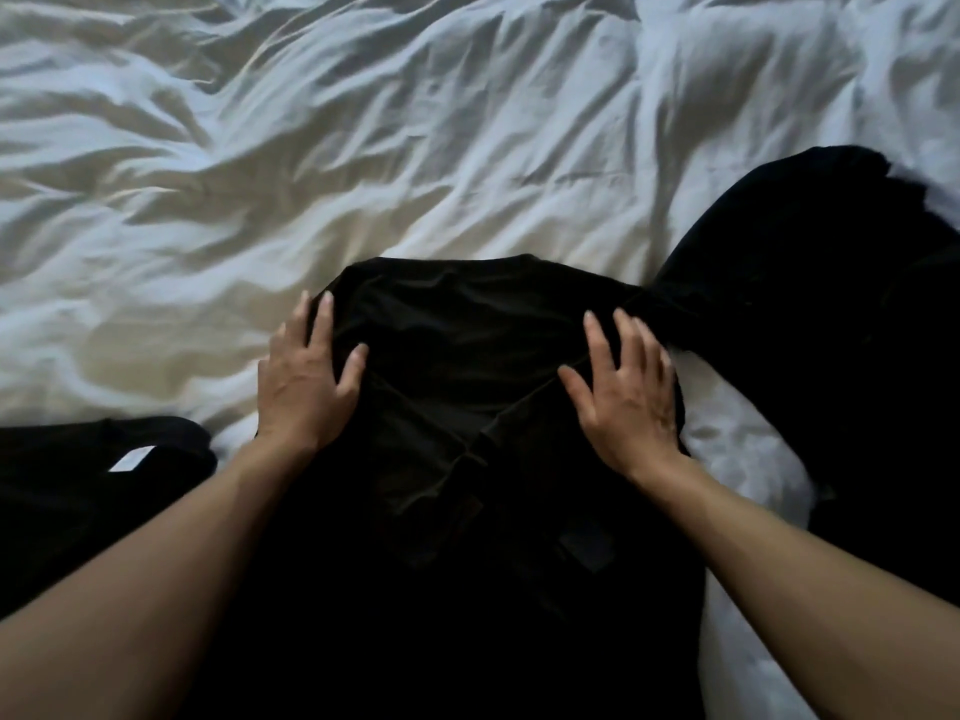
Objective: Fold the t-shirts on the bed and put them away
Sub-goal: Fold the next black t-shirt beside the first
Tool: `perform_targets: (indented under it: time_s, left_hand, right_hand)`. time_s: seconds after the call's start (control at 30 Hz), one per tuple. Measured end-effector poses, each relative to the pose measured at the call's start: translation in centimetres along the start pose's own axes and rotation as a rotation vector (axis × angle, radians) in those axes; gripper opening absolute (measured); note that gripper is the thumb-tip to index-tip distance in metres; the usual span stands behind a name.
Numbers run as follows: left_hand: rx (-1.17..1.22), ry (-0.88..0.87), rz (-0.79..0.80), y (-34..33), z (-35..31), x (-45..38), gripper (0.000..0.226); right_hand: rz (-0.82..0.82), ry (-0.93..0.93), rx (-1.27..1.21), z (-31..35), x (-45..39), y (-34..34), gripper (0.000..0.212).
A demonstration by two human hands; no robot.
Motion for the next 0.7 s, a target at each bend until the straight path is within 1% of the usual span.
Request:
perform_targets:
  time_s: [0.03, 0.07, 0.13, 0.2, 0.23, 0.27, 0.33, 0.4, 0.47, 0.53, 0.6, 0.63, 0.7]
  left_hand:
    - [0.088, 0.024, -0.004, 0.4, 0.1, -0.9, 0.071]
    - [0.159, 0.067, 0.009, 0.7, 0.2, -1.9, 0.074]
    - [0.296, 0.181, 0.044, 1.4, 0.6, -3.8, 0.077]
    - [0.465, 0.286, 0.088, 1.8, 0.9, -5.2, 0.071]
    - [0.511, 0.314, 0.131, 1.8, 0.7, -5.6, 0.063]
    - [0.529, 0.313, 0.177, 1.7, 0.4, -5.8, 0.053]
    - [0.576, 0.268, 0.215, 1.7, -0.2, -6.0, 0.035]
    - [0.648, 0.226, 0.200, 2.1, -0.3, -6.1, 0.025]
    - [0.700, 0.217, 0.147, 2.6, 0.4, -6.2, 0.020]
    - [0.745, 0.218, 0.115, 2.9, 0.9, -6.6, 0.016]
    - [0.783, 0.187, 0.151, 2.4, 0.5, -7.0, 0.013]
    - [0.798, 0.171, 0.178, 2.2, 0.0, -7.1, 0.013]
    - [0.792, 0.148, 0.208, 1.9, -0.6, -7.5, 0.016]
  right_hand:
    - [-0.004, -0.026, -0.018, -0.3, -1.1, 0.5, 0.065]
    - [0.040, -0.047, -0.031, -0.7, -2.3, 0.9, 0.066]
    - [0.202, -0.085, -0.058, -1.4, -4.8, 1.0, 0.074]
    - [0.254, -0.111, -0.058, -1.8, -6.6, 1.8, 0.079]
    - [0.262, -0.111, -0.058, -1.7, -7.3, 2.1, 0.075]
    - [0.282, -0.109, -0.072, -1.5, -8.0, 2.3, 0.069]
    - [0.346, -0.127, -0.171, -1.4, -9.1, 2.1, 0.053]
    - [0.384, -0.133, -0.284, -1.5, -9.6, 1.9, 0.036]
    - [0.347, -0.130, -0.339, -2.1, -9.8, 2.3, 0.022]
    - [0.307, -0.154, -0.361, -3.1, -9.9, 2.7, 0.019]
    - [0.324, -0.157, -0.372, -3.9, -10.2, 2.4, 0.021]
    - [0.349, -0.142, -0.412, -4.0, -10.5, 2.2, 0.023]
    - [0.432, -0.113, -0.601, -3.3, -11.2, 2.3, 0.035]
Point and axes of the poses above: each hand's wrist, its own x-axis away from the middle knuckle, its own y-axis out of the back of the hand, z = x × y, the point moved 7 cm from there along -x, towards the middle knuckle, and after that the axes turned 10 degrees about z, right-handed, at the moved point
